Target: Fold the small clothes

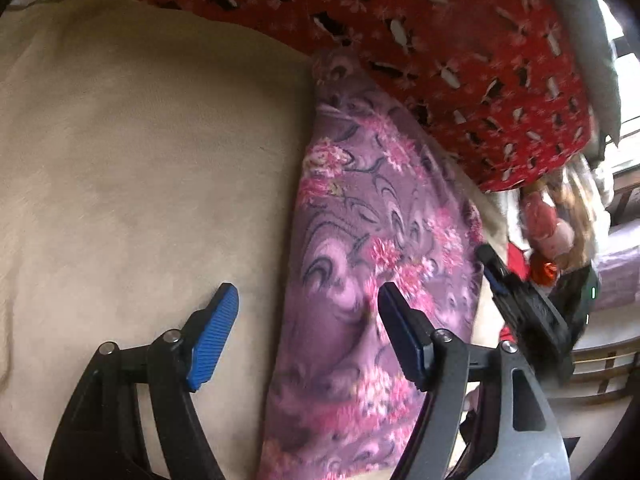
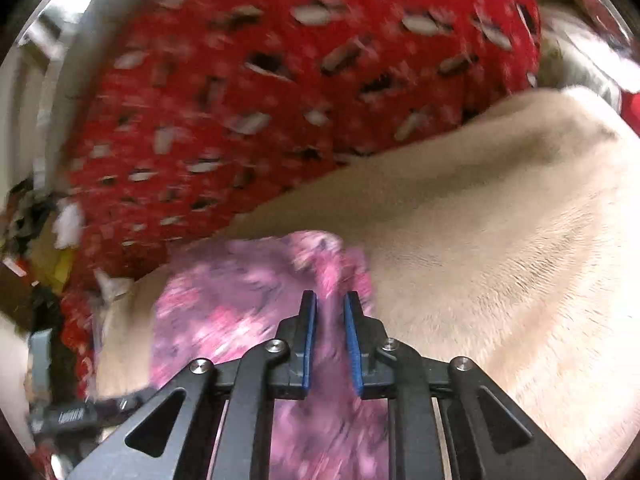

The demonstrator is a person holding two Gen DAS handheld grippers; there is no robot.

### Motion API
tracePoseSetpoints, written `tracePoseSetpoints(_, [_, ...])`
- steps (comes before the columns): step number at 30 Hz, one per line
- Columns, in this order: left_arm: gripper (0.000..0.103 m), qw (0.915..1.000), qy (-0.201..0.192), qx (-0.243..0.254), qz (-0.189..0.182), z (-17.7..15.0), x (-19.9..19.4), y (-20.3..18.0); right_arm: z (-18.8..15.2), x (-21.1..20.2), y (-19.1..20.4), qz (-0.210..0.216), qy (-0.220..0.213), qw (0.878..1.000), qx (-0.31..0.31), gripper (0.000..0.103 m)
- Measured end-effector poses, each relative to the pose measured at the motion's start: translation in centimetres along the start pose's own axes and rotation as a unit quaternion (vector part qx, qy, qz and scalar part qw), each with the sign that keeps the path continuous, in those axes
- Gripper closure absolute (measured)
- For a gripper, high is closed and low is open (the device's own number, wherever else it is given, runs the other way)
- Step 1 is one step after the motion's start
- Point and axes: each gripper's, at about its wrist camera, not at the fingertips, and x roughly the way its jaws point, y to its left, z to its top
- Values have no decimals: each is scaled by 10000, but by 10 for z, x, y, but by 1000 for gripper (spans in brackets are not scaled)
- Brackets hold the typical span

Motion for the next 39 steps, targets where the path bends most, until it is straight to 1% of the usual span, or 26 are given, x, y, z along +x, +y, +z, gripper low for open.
tracePoseSetpoints(1, [31,9999,-32,-61,-124,-5,-4,4,-8,-13,2,216,-94,9996,-166,85])
tracePoseSetpoints(3, [31,9995,-19,-234,-193,-13,-4,10,-22,-26,3,403,-183,9985,-308,68])
tracePoseSetpoints(4, [31,9992,74,-346,-164,-17,1,13,-31,-25,1,377,-91,9985,-393,68])
tracePoseSetpoints(6, [31,9991,139,-393,-80,-21,4,13,-50,-10,-4,-243,450,9964,-682,69])
tracePoseSetpoints(9, [31,9996,138,-217,67,-26,-5,4,-54,-28,-8,-270,240,9973,-640,67])
tracePoseSetpoints(11, [31,9996,93,-250,-45,-25,-14,5,-49,-46,-16,-109,39,9992,-385,67])
tracePoseSetpoints(13, [31,9991,103,-345,-220,-20,-16,7,-47,-57,-26,271,-85,9995,-97,60])
tracePoseSetpoints(14, [31,9985,181,-401,-331,-19,-13,7,-47,-57,-29,477,-52,9988,41,52])
tracePoseSetpoints(15, [31,9976,289,-460,-426,-18,-8,8,-49,-53,-32,619,4,9980,147,50])
tracePoseSetpoints(17, [31,9961,513,-476,-529,-20,5,6,-56,-37,-29,705,252,9971,135,49])
tracePoseSetpoints(18, [31,9957,620,-446,-531,-22,13,4,-56,-26,-26,745,359,9965,112,49])
tracePoseSetpoints(19, [30,9963,611,-382,-465,-23,17,1,-63,-13,-23,839,550,9949,80,48])
tracePoseSetpoints(20, [26,9969,566,-308,-447,-24,18,-2,-67,-4,-21,909,666,9936,77,41])
tracePoseSetpoints(21, [22,9971,537,-275,-462,-25,16,-5,-71,2,-18,974,662,9930,73,32])
tracePoseSetpoints(22, [22,9974,499,-265,-444,-26,15,-9,-71,3,-13,1050,480,9933,65,28])
tracePoseSetpoints(23, [22,9975,492,-265,-442,-26,15,-11,-70,4,-11,1118,456,9926,110,25])
tracePoseSetpoints(24, [27,9978,463,-268,-388,-26,14,-14,-68,6,-7,1138,485,9922,171,29])
tracePoseSetpoints(25, [45,9985,409,-262,-240,-27,12,-15,-67,7,-4,1151,473,9921,144,38])
tracePoseSetpoints(26, [54,9992,354,-203,-55,-28,11,-17,-66,6,2,1015,510,9935,11,57])
tracePoseSetpoints(27, [67,9995,302,-106,80,-28,9,-20,-67,5,8,823,540,9949,-223,67])
tracePoseSetpoints(28, [75,9996,231,-67,132,-30,5,-22,-68,3,15,704,542,9948,-494,71])
tracePoseSetpoints(29, [76,9998,139,-22,159,-33,0,-25,-69,0,22,621,520,9939,-745,75])
tracePoseSetpoints(30, [78,9997,51,42,216,-35,-4,-27,-69,-4,29,540,486,9932,-909,77])
tracePoseSetpoints(33, [80,9982,-265,358,391,-44,-24,-44,-73,-18,56,291,295,9896,-1380,78])
tracePoseSetpoints(37, [80,9950,-607,641,468,-59,-61,-51,-80,-47,81,324,-13,9847,-1715,78])
tracePoseSetpoints(39, [80,9947,-684,645,428,-67,-80,-47,-86,-63,89,481,-102,9828,-1777,78])
